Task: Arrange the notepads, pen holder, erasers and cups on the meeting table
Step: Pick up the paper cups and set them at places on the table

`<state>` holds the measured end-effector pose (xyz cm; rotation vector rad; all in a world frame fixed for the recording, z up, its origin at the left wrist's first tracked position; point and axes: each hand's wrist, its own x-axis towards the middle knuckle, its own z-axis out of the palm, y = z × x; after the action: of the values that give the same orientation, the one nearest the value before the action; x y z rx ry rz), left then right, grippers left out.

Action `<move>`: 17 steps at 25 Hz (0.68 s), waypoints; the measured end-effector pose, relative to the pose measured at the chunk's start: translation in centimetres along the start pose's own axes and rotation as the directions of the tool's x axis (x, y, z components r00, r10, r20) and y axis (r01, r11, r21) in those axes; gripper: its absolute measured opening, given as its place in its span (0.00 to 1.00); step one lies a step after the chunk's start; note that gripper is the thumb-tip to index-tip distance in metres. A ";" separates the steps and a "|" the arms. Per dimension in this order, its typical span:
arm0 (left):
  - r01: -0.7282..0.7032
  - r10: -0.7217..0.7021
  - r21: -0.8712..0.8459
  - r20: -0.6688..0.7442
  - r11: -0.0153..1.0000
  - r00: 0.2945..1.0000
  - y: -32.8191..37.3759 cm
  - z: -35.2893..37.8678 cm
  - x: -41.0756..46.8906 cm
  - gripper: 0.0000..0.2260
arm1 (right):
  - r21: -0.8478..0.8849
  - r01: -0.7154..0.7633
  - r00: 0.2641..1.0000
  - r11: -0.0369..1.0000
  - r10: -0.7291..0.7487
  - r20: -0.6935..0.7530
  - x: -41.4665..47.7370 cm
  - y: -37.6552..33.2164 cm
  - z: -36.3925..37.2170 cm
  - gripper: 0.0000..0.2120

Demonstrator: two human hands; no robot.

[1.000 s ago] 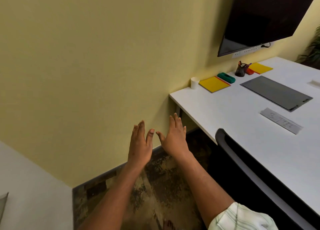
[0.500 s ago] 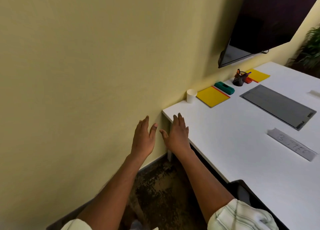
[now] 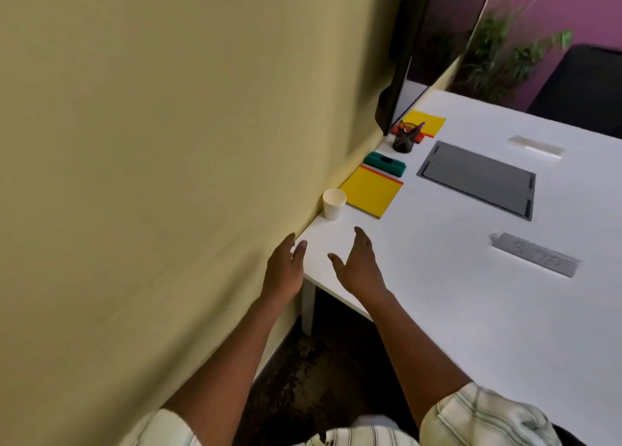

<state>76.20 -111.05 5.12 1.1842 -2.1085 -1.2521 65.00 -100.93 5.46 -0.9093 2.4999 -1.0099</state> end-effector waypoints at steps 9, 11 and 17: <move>0.128 -0.122 -0.050 0.104 0.991 0.987 -1.3 2.7 9.5 0.19 | 0.114 -0.234 0.971 0.965 0.239 -0.031 8.8 2.9 3.2 0.40; 0.139 -0.146 0.060 0.144 0.989 0.979 -1.6 4.0 11.0 0.21 | 0.167 -0.283 0.957 0.944 0.289 -0.011 11.9 3.5 3.8 0.40; 0.163 -0.227 0.221 0.308 0.962 0.924 -1.8 8.4 15.9 0.24 | 0.178 -0.295 0.955 0.939 0.283 0.090 21.3 6.1 5.6 0.44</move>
<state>62.41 -120.42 -1.80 1.3769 -2.4497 -1.4494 48.84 -114.42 -3.56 -0.4902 2.3463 -1.0771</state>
